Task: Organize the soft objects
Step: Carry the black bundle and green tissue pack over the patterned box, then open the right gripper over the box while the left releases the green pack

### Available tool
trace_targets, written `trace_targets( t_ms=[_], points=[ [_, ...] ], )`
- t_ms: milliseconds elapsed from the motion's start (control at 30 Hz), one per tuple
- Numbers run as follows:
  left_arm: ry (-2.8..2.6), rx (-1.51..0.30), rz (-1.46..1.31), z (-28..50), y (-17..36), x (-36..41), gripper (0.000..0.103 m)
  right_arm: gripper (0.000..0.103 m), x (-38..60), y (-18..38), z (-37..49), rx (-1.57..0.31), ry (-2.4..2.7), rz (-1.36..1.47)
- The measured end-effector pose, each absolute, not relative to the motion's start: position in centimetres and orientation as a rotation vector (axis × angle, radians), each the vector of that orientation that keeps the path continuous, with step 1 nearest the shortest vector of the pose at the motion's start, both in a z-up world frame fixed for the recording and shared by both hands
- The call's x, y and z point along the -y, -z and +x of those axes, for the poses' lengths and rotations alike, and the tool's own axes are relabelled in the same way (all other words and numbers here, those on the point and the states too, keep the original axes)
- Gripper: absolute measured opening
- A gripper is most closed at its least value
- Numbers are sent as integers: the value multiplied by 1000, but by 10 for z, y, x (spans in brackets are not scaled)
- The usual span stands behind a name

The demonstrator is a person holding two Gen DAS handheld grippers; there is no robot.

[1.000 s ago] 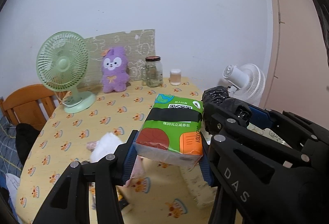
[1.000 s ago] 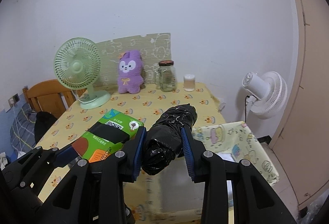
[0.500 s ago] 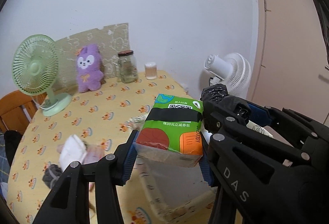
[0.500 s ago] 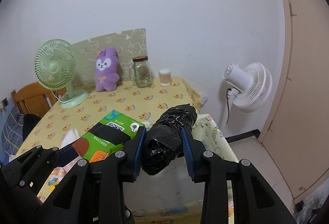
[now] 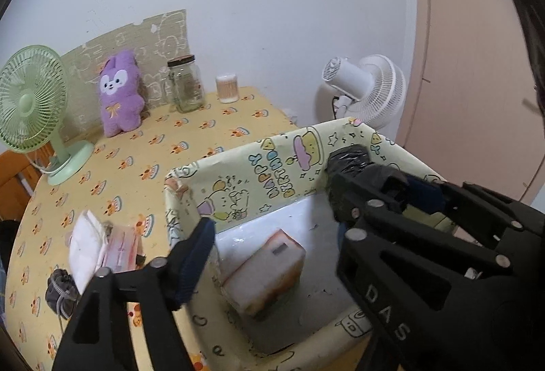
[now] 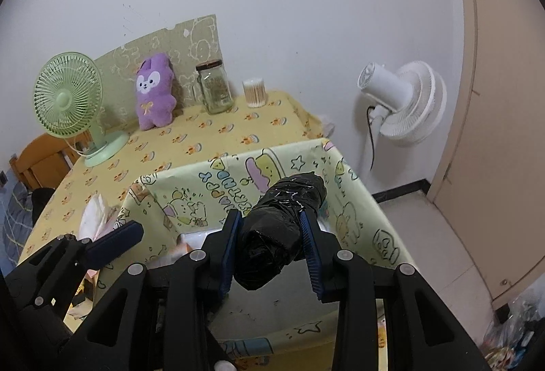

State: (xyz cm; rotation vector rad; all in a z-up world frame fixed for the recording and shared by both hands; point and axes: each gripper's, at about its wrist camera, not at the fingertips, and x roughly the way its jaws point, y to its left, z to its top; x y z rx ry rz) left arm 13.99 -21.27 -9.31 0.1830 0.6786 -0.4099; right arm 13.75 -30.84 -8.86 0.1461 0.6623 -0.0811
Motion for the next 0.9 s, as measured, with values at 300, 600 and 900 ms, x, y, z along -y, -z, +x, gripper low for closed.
trace_targets(
  t_ms=[300,600,900],
  points=[
    [455,-689,224,149,93,205,84,55,303,90,140,-701,83,161],
    [429,-710,163,143,78,194,85,81,293,74,136,-669,67,172],
    [362,-617,153,123,46,173,99,92,276,40,115,-592,97,140]
  ],
)
